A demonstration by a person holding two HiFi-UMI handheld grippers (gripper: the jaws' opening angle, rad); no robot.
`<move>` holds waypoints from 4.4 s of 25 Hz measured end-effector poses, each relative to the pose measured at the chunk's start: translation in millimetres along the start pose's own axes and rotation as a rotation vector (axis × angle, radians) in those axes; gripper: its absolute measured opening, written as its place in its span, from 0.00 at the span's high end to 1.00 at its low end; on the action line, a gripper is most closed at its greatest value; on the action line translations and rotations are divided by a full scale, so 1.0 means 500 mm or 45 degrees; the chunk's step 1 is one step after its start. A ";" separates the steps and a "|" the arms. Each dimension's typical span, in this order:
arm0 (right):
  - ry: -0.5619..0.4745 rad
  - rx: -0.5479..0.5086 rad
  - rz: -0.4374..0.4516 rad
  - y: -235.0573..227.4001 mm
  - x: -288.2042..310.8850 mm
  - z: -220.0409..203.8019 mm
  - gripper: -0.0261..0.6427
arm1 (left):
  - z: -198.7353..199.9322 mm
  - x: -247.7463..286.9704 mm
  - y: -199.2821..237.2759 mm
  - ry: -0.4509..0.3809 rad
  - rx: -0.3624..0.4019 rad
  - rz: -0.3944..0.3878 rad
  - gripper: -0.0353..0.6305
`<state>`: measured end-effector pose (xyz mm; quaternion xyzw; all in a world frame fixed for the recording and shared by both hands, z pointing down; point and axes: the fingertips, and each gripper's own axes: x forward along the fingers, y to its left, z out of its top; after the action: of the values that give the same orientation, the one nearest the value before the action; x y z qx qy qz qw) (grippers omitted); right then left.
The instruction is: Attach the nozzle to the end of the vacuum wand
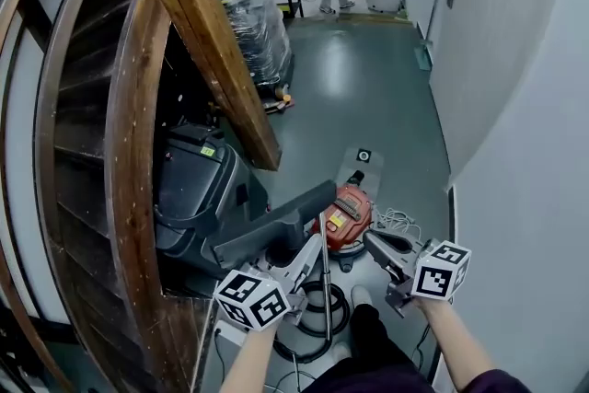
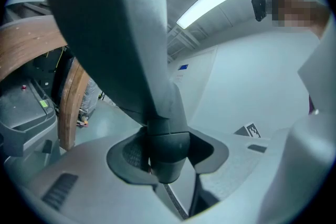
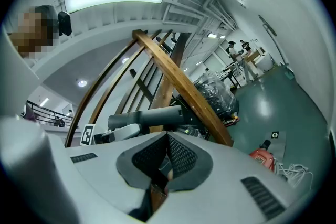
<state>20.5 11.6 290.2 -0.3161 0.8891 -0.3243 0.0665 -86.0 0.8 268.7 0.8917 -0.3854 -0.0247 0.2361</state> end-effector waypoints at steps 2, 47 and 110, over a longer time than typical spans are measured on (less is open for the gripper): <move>0.015 0.021 0.002 -0.032 0.023 0.003 0.93 | -0.002 0.022 0.024 0.001 -0.016 0.021 0.69; 0.375 0.104 0.007 -0.573 0.374 -0.337 0.93 | -0.309 0.306 0.492 0.036 -0.004 0.362 0.69; 0.540 -0.069 -0.060 -0.514 0.425 -0.518 0.72 | -0.396 0.390 0.522 0.692 -0.238 0.058 0.69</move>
<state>-98.1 -130.1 669.9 -0.2631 0.8839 -0.3612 -0.1383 -80.7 -210.4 586.3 0.8311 -0.3239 0.1851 0.4124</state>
